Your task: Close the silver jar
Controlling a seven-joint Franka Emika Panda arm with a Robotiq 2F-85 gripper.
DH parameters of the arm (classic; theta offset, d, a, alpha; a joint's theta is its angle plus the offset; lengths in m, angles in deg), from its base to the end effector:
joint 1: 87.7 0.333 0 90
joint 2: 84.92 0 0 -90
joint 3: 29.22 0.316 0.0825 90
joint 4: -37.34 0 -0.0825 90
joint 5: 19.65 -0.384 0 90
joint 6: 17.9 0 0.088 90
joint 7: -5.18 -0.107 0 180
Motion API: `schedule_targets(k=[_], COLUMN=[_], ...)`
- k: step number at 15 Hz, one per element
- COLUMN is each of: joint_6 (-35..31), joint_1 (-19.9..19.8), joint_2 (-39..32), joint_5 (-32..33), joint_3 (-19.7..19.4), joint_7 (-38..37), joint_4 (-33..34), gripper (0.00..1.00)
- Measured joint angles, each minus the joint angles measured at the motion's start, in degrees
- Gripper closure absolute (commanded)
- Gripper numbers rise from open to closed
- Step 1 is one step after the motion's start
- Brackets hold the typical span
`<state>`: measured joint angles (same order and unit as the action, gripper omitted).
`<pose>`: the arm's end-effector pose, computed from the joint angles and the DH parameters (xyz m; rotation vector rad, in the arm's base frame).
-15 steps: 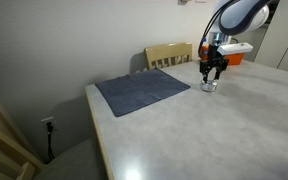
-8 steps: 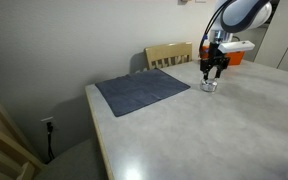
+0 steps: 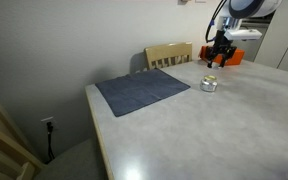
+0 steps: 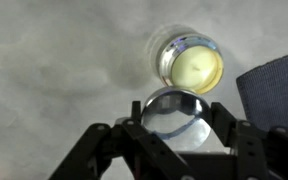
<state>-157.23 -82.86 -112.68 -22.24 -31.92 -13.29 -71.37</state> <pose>0.6372 0.0256 0.2505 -3.0852 0.4862 -0.0755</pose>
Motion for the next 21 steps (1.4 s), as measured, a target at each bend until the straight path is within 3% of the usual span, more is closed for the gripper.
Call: schedule_targets(k=[7,21], joint_6=[0.22,2.22], joint_1=[-6.62,-4.66], joint_2=[-0.52,-14.45], joint_5=[-5.71,-5.55], joint_3=[-0.01,-0.74], joint_7=[3.88,-2.28], joint_4=[2.18,13.67], gripper=[0.56,0.56])
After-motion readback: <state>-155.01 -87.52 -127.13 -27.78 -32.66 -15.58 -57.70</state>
